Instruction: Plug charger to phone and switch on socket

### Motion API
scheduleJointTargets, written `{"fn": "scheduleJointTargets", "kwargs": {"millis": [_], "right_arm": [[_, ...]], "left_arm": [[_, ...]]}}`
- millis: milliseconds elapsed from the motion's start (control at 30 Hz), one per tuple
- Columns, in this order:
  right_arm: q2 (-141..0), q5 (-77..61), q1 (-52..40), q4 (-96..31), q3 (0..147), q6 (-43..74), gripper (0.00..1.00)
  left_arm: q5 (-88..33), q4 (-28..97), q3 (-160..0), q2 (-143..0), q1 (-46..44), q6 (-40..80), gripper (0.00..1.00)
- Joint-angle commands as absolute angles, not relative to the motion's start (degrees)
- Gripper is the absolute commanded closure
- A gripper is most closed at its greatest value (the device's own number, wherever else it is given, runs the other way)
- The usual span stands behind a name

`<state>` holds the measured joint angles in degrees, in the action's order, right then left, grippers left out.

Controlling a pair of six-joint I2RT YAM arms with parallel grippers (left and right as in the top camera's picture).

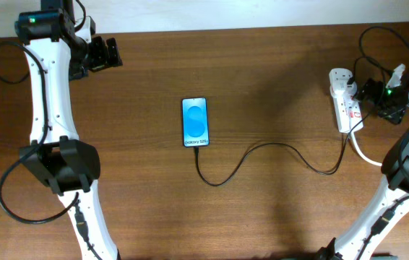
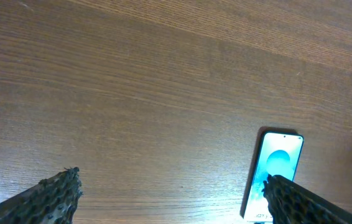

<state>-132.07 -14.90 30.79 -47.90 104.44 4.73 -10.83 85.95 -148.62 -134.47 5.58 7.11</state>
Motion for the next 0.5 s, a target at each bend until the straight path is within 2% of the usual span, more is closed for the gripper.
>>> {"fn": "scheduleJointTargets", "kwargs": {"millis": [0, 200, 467], "right_arm": [[-132.9, -17.1, 34.0, -48.0, 105.5, 10.7, 0.02], [-125.6, -17.6, 41.1, -49.3, 105.9, 15.1, 0.02], [-107.9, -20.1, 41.9, -52.8, 106.1, 15.3, 0.02]], "left_arm": [[-10.2, 85.8, -149.1, -133.9, 5.8, 6.8, 0.01], [-10.2, 85.8, -149.1, -133.9, 5.8, 6.8, 0.01], [-10.2, 85.8, -149.1, -133.9, 5.8, 6.8, 0.01]]}}
